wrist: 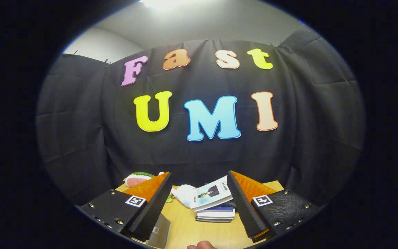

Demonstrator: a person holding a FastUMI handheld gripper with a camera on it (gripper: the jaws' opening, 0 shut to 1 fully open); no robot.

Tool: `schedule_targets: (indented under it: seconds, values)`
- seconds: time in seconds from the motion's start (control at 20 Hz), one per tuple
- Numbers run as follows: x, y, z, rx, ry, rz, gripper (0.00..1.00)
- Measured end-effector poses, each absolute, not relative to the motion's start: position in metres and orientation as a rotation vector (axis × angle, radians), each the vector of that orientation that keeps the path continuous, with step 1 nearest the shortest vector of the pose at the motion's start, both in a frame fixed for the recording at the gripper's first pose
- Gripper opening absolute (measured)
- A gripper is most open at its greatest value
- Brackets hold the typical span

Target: Open the storage box then place both shoes into the box .Put the left shoe in first, then the right shoe, with the right side of both shoes facing outward in a uniform manner.

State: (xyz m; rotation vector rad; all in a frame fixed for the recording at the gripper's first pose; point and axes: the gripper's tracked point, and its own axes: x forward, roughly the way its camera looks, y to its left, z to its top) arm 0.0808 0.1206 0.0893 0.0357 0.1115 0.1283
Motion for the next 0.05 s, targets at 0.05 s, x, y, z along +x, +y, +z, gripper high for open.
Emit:
schedule_targets:
  seconds: [0.05]
  values:
    - [0.0818, 0.1109, 0.0890, 0.038, 0.116, 0.123, 0.97]
